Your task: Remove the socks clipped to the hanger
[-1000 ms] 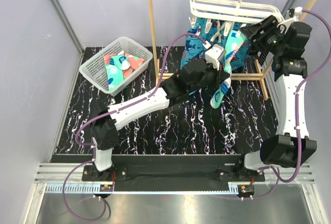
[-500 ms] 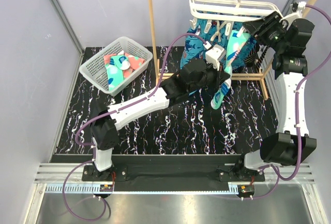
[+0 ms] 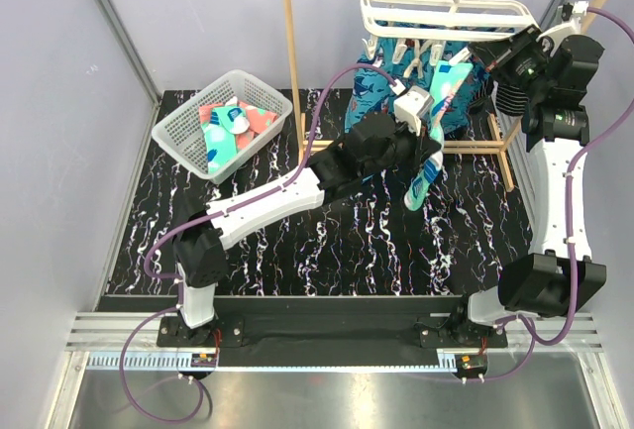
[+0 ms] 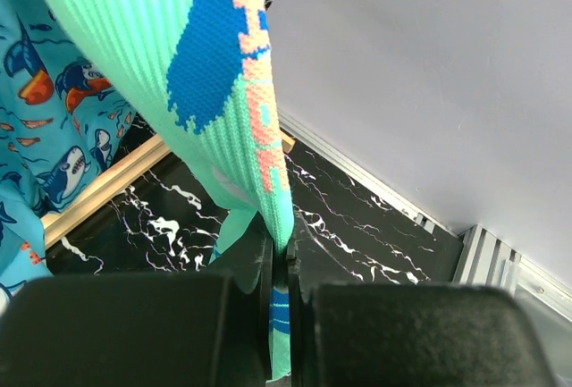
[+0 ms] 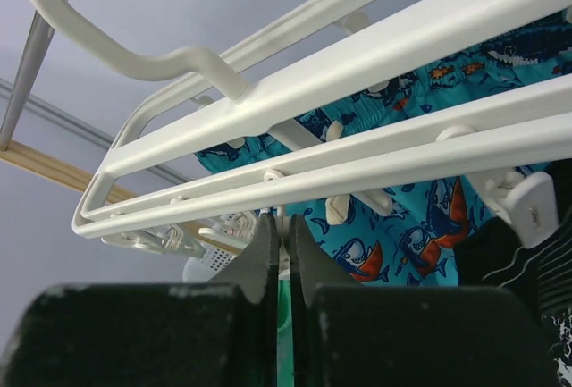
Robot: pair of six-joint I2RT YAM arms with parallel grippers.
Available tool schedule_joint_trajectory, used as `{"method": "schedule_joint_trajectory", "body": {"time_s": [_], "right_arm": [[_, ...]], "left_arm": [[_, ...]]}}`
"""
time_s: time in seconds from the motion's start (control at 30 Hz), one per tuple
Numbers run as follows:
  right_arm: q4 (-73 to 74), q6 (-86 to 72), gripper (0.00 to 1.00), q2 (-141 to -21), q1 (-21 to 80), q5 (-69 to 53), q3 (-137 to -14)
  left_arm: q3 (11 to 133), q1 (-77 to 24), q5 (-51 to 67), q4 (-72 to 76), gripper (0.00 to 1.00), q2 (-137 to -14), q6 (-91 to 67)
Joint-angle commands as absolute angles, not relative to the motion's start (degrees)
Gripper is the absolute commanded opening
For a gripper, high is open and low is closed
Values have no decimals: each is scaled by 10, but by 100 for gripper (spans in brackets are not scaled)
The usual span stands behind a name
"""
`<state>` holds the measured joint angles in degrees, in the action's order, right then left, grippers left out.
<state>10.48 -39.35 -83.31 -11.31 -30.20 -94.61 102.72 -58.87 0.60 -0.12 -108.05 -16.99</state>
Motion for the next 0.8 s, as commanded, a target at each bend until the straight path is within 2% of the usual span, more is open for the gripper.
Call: {"method": "schedule_joint_trajectory", "body": {"time_s": [0.0, 0.6, 0.7, 0.73, 0.77], "right_arm": [[73, -391, 0, -824, -115, -302, -966], [85, -389, 0, -824, -115, -302, -966], [97, -386, 11, -822, -115, -301, -969], [101, -385, 26, -818, -115, -301, -968], [105, -382, 32, -817, -115, -301, -967]], "left_arm": [[1033, -591, 16, 31, 0, -1041, -174], [956, -581, -19, 43, 0, -986, -172], [939, -568, -25, 31, 0, -969, -189], [930, -563, -25, 28, 0, -962, -203], [921, -556, -35, 24, 0, -945, -211]]}}
